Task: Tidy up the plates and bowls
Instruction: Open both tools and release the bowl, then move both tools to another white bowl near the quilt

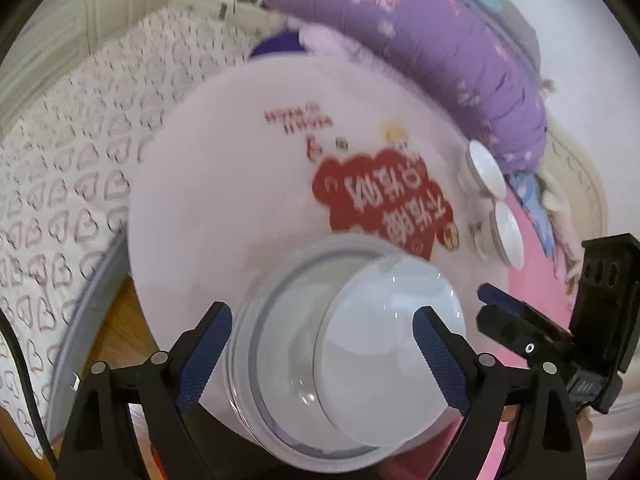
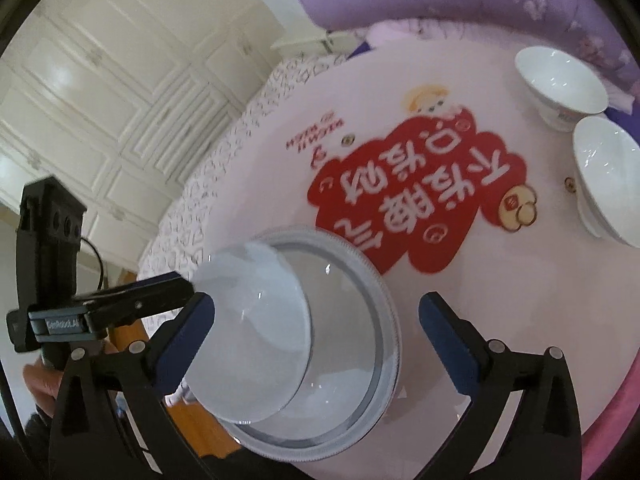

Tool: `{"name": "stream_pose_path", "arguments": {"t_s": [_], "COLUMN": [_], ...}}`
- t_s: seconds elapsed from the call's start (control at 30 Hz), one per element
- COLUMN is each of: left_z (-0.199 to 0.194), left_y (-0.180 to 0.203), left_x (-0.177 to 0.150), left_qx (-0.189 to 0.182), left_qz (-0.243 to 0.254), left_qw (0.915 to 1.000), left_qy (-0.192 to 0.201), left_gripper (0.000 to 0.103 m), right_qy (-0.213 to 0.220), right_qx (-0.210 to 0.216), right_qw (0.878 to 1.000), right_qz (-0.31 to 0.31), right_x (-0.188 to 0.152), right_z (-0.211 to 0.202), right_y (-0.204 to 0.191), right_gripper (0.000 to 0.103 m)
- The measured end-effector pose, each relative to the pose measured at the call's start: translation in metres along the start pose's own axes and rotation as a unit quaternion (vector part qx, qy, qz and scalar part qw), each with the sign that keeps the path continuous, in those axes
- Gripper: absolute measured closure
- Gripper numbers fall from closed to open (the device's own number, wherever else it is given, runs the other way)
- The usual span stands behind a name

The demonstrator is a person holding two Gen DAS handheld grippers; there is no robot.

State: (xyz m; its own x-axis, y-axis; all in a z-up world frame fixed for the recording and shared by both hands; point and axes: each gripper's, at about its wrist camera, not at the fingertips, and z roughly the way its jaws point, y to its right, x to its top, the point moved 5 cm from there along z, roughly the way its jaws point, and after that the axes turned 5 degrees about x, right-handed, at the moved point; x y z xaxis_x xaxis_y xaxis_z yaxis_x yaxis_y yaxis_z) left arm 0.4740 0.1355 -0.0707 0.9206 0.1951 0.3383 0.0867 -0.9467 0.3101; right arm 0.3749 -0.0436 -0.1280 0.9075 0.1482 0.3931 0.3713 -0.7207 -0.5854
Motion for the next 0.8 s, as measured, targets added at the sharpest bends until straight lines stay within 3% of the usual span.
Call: {"name": "stream_pose_path", "arguments": {"t_s": [0.13, 0.37, 0.6, 0.8], "left_z": [-0.023, -0.065, -0.077, -0.058], "left_y": [0.015, 0.061, 0.103, 0.138], "left_x": [0.006, 0.008, 0.003, 0.008], "left_qx": [0.015, 0.019, 0.007, -0.008], "left_qz": [0.023, 0.072, 0.109, 0.133], "left_qw": [0.9983, 0.9878, 0.9791, 0.9754], "left_qy": [0.052, 0.137, 0.171, 0.175], "left_gripper": [0.013, 0.008, 0.003, 0.001], "right_qy": [0.037, 0.090, 0.140, 0.174], "right_qx": [0.020, 0.032, 0.027, 0.013], "right_qw": [0.999, 0.995, 0.989, 0.984], "right_qz": [0.012, 0.023, 0.028, 0.041], "right_x": [0.014, 0.032, 0.044, 0.051], "right_z": [-0.018, -0.054, -0.098, -0.130], "right_y": [0.002, 0.013, 0.029, 0.054], "right_gripper": [0.000, 0.000, 0.000, 0.000]}}
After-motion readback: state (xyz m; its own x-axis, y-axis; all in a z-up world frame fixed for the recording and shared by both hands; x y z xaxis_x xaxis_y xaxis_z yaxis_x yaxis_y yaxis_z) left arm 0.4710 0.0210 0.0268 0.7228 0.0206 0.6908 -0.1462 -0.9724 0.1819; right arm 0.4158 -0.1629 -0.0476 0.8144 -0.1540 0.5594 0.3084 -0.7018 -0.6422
